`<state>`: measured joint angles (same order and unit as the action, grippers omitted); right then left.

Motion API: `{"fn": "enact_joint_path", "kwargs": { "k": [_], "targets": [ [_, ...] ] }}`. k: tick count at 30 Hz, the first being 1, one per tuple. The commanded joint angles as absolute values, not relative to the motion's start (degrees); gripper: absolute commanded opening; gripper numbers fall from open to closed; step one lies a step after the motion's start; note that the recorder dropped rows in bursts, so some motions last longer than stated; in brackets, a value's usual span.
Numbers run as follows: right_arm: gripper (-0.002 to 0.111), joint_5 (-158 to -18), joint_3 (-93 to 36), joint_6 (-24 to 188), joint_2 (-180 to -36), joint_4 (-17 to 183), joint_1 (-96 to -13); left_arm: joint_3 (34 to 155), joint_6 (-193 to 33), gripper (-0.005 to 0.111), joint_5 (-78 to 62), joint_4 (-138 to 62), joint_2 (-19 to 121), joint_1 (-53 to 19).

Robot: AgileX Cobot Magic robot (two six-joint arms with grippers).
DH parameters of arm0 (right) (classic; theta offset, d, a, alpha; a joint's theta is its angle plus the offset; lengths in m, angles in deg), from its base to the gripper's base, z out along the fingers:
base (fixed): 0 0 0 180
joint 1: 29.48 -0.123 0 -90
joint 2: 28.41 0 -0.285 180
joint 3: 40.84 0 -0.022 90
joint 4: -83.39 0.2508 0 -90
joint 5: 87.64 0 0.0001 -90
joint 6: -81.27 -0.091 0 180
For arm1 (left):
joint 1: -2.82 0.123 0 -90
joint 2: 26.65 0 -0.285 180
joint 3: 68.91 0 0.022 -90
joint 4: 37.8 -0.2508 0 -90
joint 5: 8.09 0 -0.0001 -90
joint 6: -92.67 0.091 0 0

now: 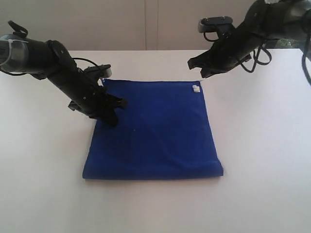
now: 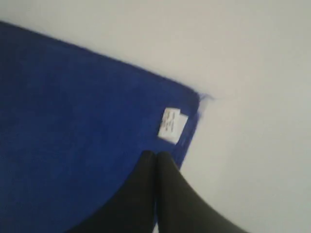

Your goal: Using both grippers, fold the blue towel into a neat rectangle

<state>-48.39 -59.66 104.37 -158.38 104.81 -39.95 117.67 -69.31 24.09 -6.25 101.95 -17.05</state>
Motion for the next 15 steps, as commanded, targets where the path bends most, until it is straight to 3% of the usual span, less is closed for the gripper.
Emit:
{"fn": "enact_joint_path", "kwargs": {
  "k": [1, 6, 15],
  "targets": [
    [0.0, -32.2, -59.5, 104.0, -154.9, 104.1, -39.7, 117.4, -68.9, 0.0, 28.3, -7.1, 96.0, -17.3],
    [0.0, -25.7, -55.0, 101.9, -149.6, 104.1, -40.8, 114.4, -69.6, 0.0, 37.6, -12.8, 88.4, -17.4],
    [0.0, -32.6, -40.2, 101.0, -141.6, 104.1, -47.9, 101.2, -69.3, 0.0, 31.7, -13.9, 81.9, -22.9]
  ]
}}
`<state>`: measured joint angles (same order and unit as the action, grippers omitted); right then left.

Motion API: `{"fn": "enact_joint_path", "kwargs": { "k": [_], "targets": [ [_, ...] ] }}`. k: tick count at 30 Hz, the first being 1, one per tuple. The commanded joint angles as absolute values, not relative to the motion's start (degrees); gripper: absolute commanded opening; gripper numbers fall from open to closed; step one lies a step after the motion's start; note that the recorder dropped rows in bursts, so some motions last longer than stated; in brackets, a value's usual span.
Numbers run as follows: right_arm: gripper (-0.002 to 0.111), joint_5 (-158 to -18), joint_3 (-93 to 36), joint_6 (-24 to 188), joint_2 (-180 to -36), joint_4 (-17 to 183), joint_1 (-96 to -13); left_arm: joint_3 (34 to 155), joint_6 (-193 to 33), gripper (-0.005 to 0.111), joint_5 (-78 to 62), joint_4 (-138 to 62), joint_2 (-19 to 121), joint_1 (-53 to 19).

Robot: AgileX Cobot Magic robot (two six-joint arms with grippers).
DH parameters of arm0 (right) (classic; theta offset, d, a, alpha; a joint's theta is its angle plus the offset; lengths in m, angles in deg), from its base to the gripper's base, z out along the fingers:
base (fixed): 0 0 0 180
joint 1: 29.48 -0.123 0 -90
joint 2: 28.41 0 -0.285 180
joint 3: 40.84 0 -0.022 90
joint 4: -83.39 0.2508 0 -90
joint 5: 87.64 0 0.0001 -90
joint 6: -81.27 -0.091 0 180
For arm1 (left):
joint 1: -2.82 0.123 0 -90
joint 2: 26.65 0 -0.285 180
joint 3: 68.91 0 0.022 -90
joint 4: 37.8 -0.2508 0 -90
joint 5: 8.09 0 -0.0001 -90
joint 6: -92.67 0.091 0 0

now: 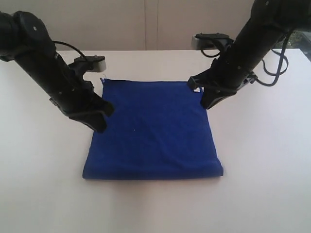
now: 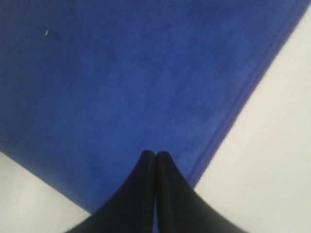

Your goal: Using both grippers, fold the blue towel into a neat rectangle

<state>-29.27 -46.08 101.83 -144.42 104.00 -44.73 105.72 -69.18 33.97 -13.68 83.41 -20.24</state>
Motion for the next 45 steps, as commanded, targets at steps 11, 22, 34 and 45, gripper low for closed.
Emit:
{"fn": "enact_joint_path", "kwargs": {
  "k": [11, 22, 34, 45],
  "targets": [
    [0.0, -44.5, -29.2, 98.8, -140.8, 105.1, -52.4, 93.8, -69.4, 0.0, 20.0, -14.9, 82.0, -24.1],
    [0.0, -46.2, -26.2, 99.4, -140.8, 112.7, -55.1, 93.6, -69.3, 0.0, 21.7, -16.0, 85.9, -24.1],
    [0.0, -48.4, -26.2, 99.4, -146.3, 111.9, -57.4, 93.3, -69.3, 0.0, 21.9, -16.0, 86.9, -24.1],
    [0.0, -47.4, -26.2, 87.9, -146.4, 98.0, -57.4, 93.3, -69.4, 0.0, 21.9, -16.0, 86.8, -24.1]
  ]
}}
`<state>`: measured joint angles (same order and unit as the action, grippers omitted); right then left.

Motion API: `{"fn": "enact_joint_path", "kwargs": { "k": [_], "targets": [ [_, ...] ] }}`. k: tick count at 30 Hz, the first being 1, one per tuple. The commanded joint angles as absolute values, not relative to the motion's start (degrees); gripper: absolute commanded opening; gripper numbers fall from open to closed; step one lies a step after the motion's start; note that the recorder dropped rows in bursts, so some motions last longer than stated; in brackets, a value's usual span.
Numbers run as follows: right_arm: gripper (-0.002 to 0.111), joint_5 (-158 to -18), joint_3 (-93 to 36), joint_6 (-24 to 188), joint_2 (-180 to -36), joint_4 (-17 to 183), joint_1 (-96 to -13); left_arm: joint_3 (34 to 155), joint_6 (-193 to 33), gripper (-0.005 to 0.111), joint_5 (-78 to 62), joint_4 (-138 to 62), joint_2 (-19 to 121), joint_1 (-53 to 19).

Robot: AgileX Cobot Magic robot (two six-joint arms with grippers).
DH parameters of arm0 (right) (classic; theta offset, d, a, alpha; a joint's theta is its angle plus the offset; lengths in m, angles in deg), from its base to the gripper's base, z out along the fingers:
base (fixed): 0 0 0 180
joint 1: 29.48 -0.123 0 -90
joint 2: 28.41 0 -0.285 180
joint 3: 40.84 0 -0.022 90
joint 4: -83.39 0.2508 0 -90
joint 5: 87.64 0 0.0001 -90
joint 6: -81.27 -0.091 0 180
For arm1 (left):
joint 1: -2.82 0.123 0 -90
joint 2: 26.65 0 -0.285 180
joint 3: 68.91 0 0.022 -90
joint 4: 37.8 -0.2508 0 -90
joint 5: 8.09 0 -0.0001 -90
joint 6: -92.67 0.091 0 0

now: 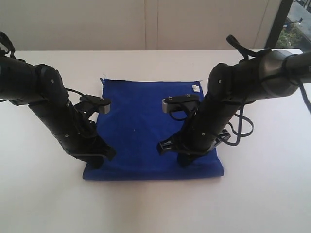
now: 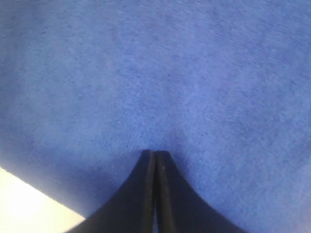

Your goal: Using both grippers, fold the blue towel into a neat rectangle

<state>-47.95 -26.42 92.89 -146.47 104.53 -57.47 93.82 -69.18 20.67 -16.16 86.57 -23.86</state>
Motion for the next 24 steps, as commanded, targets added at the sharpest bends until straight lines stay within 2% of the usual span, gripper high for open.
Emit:
{"fn": "enact_joint_path", "kwargs": {
  "k": [1, 24],
  "targets": [
    [0.0, -46.9, -26.2, 86.9, -146.4, 96.8, -57.4, 93.3, -69.4, 0.0, 21.9, -16.0, 86.8, -24.1],
    [0.0, -47.0, -26.3, 85.0, -142.1, 93.4, -57.4, 93.3, -69.3, 0.0, 21.9, -16.0, 86.8, -24.1]
  ]
}}
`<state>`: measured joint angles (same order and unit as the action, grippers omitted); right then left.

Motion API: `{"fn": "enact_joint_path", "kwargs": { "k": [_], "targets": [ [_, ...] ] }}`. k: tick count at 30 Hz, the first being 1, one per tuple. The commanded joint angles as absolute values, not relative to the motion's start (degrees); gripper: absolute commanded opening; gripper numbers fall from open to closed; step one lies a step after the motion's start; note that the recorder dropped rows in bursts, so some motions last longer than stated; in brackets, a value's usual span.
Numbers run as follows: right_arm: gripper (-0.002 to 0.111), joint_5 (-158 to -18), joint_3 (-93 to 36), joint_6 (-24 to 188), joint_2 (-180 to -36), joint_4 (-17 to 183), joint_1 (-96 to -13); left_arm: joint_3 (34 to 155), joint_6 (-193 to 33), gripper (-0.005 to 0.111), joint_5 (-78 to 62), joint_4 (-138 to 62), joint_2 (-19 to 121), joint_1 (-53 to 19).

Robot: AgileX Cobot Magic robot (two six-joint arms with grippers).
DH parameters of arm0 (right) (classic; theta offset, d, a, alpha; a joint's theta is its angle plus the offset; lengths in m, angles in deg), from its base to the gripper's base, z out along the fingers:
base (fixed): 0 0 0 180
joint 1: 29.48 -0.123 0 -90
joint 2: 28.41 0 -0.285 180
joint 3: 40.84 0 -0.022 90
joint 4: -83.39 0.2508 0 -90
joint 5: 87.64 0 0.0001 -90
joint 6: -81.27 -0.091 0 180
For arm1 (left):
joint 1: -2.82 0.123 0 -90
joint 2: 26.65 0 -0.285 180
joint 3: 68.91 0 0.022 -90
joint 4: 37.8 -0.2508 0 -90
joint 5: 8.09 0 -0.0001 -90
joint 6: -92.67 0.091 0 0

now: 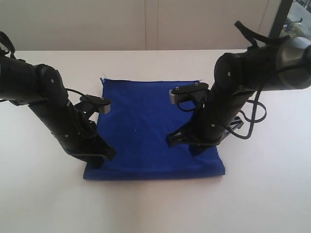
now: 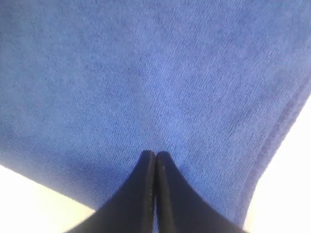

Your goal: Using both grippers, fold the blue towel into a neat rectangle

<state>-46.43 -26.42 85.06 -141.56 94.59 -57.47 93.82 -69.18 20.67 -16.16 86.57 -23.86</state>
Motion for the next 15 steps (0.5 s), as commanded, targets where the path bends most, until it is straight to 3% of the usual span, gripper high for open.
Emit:
{"fn": "enact_joint_path", "kwargs": {
  "k": [1, 15],
  "targets": [
    [0.0, -47.0, -26.3, 85.0, -142.8, 92.9, -57.4, 93.3, -69.3, 0.0, 21.9, -16.0, 86.8, -24.1],
    [0.0, -42.1, -26.3, 78.4, -145.2, 81.8, -57.4, 93.3, -69.3, 0.0, 21.9, -16.0, 86.8, -24.1]
  ]
}}
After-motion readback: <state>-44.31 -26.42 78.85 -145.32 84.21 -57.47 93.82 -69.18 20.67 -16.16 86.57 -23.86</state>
